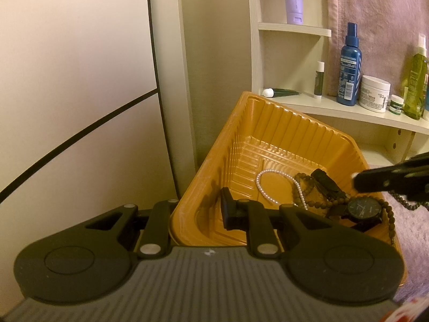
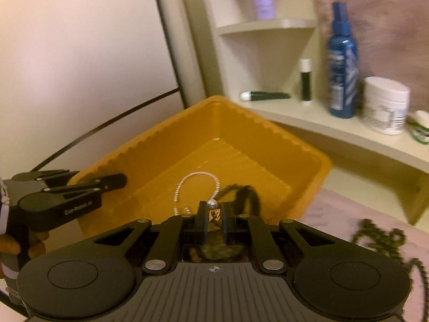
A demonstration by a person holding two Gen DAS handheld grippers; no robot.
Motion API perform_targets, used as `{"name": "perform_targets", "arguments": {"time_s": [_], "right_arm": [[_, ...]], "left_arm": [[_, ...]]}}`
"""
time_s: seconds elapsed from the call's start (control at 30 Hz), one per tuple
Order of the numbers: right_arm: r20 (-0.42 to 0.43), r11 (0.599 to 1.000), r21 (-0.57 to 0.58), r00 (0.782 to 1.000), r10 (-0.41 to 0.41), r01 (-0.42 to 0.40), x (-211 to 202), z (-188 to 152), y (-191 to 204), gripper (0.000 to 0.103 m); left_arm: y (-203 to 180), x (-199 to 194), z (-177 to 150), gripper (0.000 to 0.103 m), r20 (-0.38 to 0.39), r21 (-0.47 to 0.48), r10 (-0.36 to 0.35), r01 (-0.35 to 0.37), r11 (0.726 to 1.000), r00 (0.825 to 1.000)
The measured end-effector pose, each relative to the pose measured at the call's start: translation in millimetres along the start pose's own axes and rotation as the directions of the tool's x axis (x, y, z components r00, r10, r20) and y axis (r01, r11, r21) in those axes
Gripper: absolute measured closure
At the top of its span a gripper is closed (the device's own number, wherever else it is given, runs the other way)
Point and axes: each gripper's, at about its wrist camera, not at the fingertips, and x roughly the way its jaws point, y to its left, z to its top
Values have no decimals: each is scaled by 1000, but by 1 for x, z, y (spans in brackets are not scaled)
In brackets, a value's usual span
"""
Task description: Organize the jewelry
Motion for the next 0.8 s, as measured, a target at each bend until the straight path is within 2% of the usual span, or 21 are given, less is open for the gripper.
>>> {"name": "perform_targets", "arguments": {"time_s": [0.2,0.4,0.63,0.8], "right_arm": [[-31,1000,-14,1000,4,-4,19,-2,1,93],[-11,999,36,1000,-2,3,20,-1,-7,91],[13,997,74,999,-31,30,-2,-2,-20,89],[29,990,124,998,-64,60,-29,-10,-37,81]], "left_arm": [[2,1,0,86,-4,-6,-3,3,1000,1000],[2,1,0,86,-4,-3,-2,2,1000,1000],[1,2,1,86,-5,1,1,-1,1000,1000],[1,2,2,86,-5,3,2,-2,1000,1000]]}}
